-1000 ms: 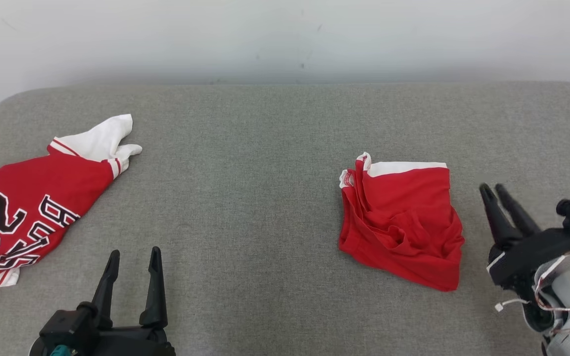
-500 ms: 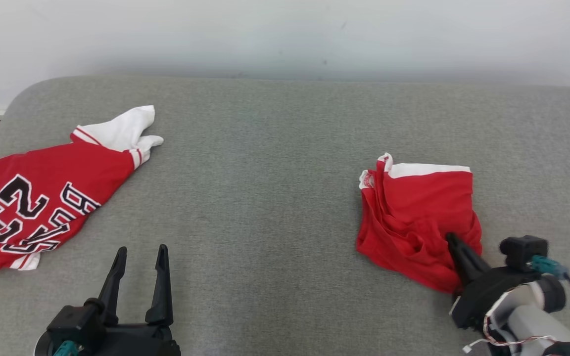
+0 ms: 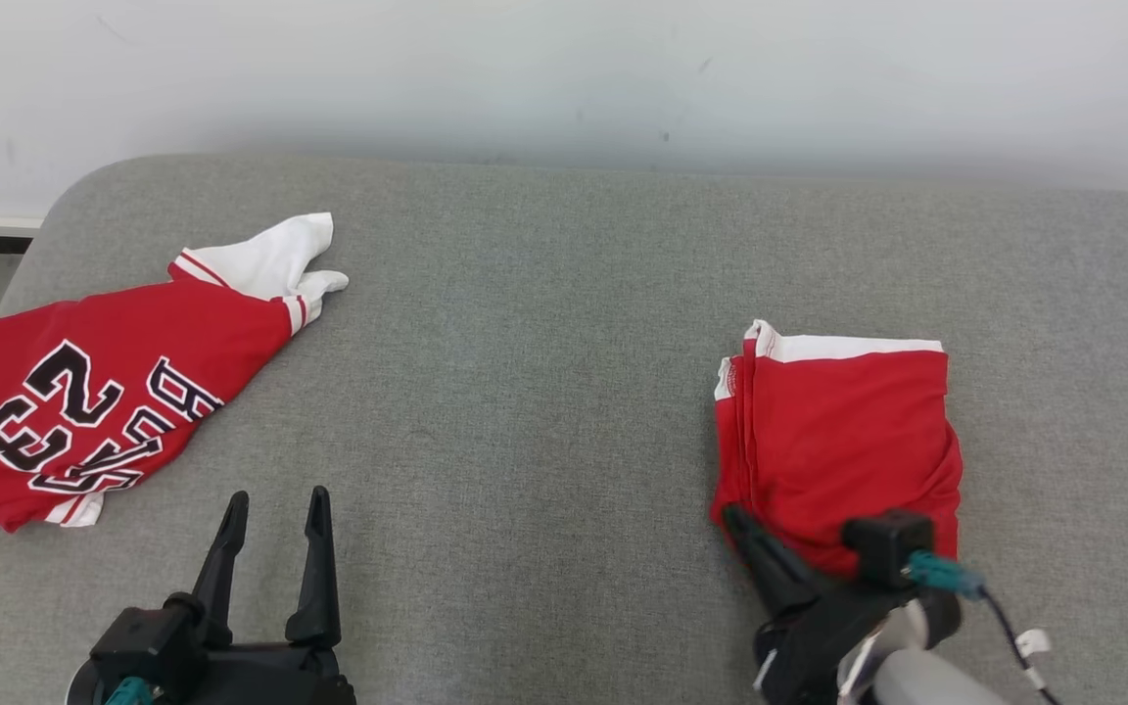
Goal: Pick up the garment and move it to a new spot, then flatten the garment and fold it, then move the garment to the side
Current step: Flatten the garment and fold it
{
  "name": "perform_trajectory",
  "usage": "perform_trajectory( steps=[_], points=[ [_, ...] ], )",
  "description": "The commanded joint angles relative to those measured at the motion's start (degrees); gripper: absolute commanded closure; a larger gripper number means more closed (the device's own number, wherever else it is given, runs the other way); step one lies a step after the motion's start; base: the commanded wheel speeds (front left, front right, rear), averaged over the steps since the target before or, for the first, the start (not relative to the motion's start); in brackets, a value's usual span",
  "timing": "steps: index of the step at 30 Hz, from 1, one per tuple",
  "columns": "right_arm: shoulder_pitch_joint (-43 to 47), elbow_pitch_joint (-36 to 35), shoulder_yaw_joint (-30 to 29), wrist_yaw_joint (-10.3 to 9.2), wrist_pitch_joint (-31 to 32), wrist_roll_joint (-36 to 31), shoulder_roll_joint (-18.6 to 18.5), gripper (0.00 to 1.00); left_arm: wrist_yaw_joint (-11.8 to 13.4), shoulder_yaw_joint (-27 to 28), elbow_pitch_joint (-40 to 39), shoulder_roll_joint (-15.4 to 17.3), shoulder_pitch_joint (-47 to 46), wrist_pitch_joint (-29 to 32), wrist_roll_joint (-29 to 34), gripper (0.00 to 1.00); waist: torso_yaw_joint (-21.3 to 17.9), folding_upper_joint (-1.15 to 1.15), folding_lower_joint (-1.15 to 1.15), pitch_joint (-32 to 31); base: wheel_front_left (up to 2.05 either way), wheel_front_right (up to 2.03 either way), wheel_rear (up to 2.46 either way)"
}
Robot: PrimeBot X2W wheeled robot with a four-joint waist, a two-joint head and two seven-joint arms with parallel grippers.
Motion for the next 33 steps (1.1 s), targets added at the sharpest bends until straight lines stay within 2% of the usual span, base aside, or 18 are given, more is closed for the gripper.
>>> perform_trajectory(
  steps=[1, 7, 13, 14, 22, 26, 27, 28, 29, 30, 33],
  points=[
    [0.6, -0.1, 0.1, -0.13, 0.0, -0.6, 0.6, 1.00, 0.3, 0.0, -0.2, 0.0, 0.5, 0.0, -0.2, 0.00, -0.1, 0.00, 0.00, -0.1, 0.00, 0.00, 0.00],
    [1.0, -3.2, -5.2, -0.13, 0.0, -2.2, 2.3, 1.00, 0.7, 0.4, -0.4, 0.0, 0.9, 0.0, 0.1, 0.00, -1.7, 0.00, 0.00, -0.5, 0.00, 0.00, 0.00],
    [4.3, -12.0, -14.2, -0.13, 0.0, -6.2, 0.7, 1.00, 0.3, 2.0, -0.3, 0.0, 1.3, 0.0, 0.8, 0.00, -5.0, 0.00, 0.00, -1.4, 0.00, 0.00, 0.00],
    [4.3, -12.0, -14.2, -0.13, 0.0, -6.2, 0.7, 1.00, 0.3, 2.0, -0.3, 0.0, 1.3, 0.0, 0.8, 0.00, -5.0, 0.00, 0.00, -1.4, 0.00, 0.00, 0.00],
    [12.4, -20.3, -25.7, -0.13, 0.0, -14.1, -1.4, 1.00, 0.5, 4.1, -0.3, 0.0, 2.5, 0.0, 2.7, 0.00, -8.7, 0.00, 0.00, -3.5, 0.00, 0.00, 0.00],
    [16.8, -22.5, -30.4, -0.13, 0.0, -17.8, -0.7, 1.00, 0.5, 5.5, -0.3, 0.0, 3.0, 0.0, 3.6, 0.00, -9.8, 0.00, 0.00, -4.5, 0.00, 0.00, 0.00],
    [17.8, -23.0, -31.4, -0.13, 0.0, -18.8, -0.4, 0.90, 0.4, 5.9, -0.1, 0.0, 3.4, 0.0, 4.1, 0.00, -10.0, 0.00, 0.00, -4.8, 0.00, 0.00, 0.00],
    [18.6, -23.4, -32.1, -0.13, 0.0, -19.7, -0.2, 0.64, 0.3, 6.1, 0.0, 0.0, 3.8, 0.0, 4.6, 0.00, -10.1, 0.00, 0.00, -5.1, 0.00, 0.00, 0.00],
    [19.6, -23.8, -32.7, -0.13, 0.0, -20.7, 0.0, 0.09, 0.2, 6.5, 0.1, 0.0, 4.1, 0.0, 5.1, 0.00, -10.3, 0.00, 0.00, -5.4, 0.00, 0.00, 0.00],
    [20.4, -24.2, -33.3, -0.13, 0.0, -21.6, 0.3, 0.00, 0.2, 6.8, 0.1, 0.0, 4.4, 0.0, 5.5, 0.00, -10.5, 0.00, 0.00, -5.6, 0.00, 0.00, 0.00],
    [22.4, -25.0, -34.8, -0.13, 0.0, -23.7, 1.4, 0.00, 0.1, 7.3, -0.1, 0.0, 5.4, 0.0, 6.5, 0.00, -10.8, 0.00, 0.00, -6.1, 0.00, 0.00, 0.00]
  ],
)
